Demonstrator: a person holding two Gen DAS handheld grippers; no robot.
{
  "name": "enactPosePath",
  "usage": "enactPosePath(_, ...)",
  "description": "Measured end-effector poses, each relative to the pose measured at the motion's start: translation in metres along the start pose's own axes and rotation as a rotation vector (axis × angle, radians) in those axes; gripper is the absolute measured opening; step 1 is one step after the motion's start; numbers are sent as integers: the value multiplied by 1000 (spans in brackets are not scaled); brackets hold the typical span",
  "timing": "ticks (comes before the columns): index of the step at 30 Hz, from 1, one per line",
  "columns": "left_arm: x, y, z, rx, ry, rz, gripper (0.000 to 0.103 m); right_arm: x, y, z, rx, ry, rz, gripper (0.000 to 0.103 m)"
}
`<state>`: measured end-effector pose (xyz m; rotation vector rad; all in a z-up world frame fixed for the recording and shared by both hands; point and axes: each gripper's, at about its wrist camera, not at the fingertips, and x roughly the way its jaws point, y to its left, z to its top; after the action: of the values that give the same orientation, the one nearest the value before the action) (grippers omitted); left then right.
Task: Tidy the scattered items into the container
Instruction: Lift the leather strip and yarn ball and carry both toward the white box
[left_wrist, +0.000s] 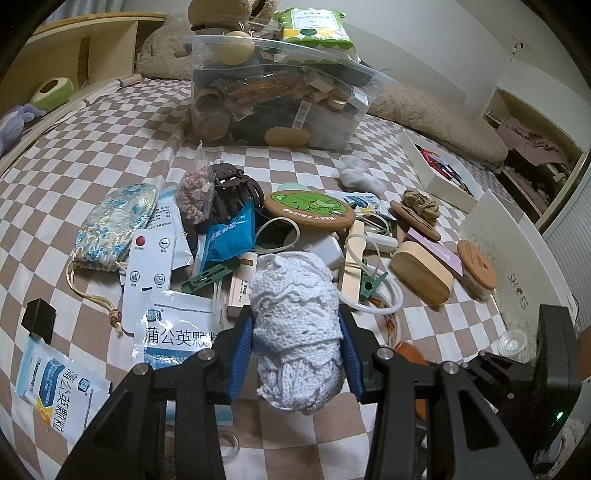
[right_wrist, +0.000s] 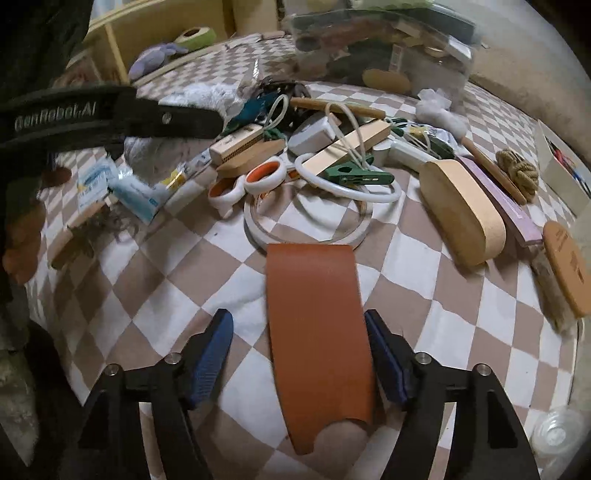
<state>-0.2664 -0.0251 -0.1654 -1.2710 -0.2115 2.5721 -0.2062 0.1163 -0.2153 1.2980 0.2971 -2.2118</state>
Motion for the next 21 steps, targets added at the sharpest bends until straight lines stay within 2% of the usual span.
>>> enactPosePath(10,-4,-5,1,7,-12,-8,43,-27,-24,10,127,-120,28,49)
enactPosePath(21,-11,-13,3,33,-27,-30,43,-54,-44,17,207,-217,29,49)
